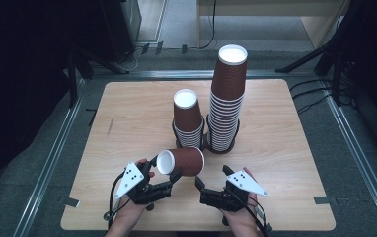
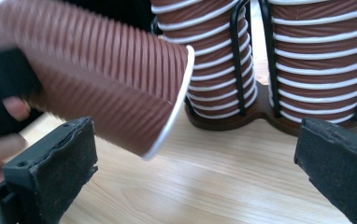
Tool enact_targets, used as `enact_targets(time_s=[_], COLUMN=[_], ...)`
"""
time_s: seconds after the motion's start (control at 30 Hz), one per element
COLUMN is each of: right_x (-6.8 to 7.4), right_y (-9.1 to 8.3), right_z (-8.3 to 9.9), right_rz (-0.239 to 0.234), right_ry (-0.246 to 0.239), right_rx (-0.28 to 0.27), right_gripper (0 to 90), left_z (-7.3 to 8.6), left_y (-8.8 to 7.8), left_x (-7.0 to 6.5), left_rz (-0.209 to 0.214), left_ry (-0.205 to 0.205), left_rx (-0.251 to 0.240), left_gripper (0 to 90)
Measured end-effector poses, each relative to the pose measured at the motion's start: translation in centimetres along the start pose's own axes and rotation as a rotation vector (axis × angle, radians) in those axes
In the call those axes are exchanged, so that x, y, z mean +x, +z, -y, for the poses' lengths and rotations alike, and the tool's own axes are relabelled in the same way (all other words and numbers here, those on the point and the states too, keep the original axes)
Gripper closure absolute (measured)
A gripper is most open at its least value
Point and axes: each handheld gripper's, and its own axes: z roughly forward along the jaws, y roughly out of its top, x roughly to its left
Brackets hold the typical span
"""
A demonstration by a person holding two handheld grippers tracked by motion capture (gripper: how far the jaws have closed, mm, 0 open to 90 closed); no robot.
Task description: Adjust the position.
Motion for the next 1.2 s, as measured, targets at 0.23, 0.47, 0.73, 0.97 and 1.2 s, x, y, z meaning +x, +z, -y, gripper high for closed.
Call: enact_targets(time_s=[0.23, 0.47, 0.73, 0.97, 1.2], right_x=[0.3, 0.8, 0.8, 0.7, 0.9], right_y=[0.3, 0.6, 0.5, 0.9, 1.7], right_z=[0.4, 0.8, 1.0, 1.7, 2.3], right_rz=[-0.036, -0.089, -0.156, -0.190, -0.247], right_ry=[0.161, 0.381, 0.603, 0.833, 1.029], right_rx=[-0.011, -0.049, -0.054, -0.061, -0.029], right_gripper=[0.0, 0.0, 0.0, 0.0, 0.0], left_z=[0.2, 0.4, 0.3, 0.4, 0.6], left_y=[0.0, 0.2, 0.1, 0.2, 0.3], left_x=[0.1, 0.0, 0.2, 0.1, 0.0], left_rz=[0.004, 0.001, -0.002, 0.006, 0.008], left_ry=[-0.005, 0.005, 0.002, 0.006, 0.016], left_rx=[0.002, 0.005, -0.007, -0.015, -0.017], left_gripper=[22.3, 22.3, 22.3, 22.3, 22.3])
